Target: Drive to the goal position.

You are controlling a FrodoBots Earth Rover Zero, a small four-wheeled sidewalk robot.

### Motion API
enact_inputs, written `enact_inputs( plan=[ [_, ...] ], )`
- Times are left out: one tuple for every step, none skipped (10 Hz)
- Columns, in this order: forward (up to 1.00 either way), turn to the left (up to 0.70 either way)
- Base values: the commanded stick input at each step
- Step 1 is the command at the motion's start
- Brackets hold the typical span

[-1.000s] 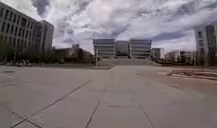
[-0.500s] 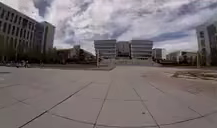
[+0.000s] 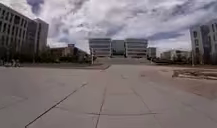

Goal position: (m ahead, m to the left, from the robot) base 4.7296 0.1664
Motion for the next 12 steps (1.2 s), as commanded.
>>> enact_inputs(
  plan=[
    [1.0, 0.0],
    [1.0, 0.0],
    [1.0, 0.0],
    [1.0, 0.0],
    [1.0, 0.0],
    [1.0, 0.0],
    [1.0, -0.16],
    [1.0, -0.4],
    [1.0, -0.4],
    [1.0, -0.4],
    [1.0, -0.4],
    [1.0, -0.4]
  ],
)
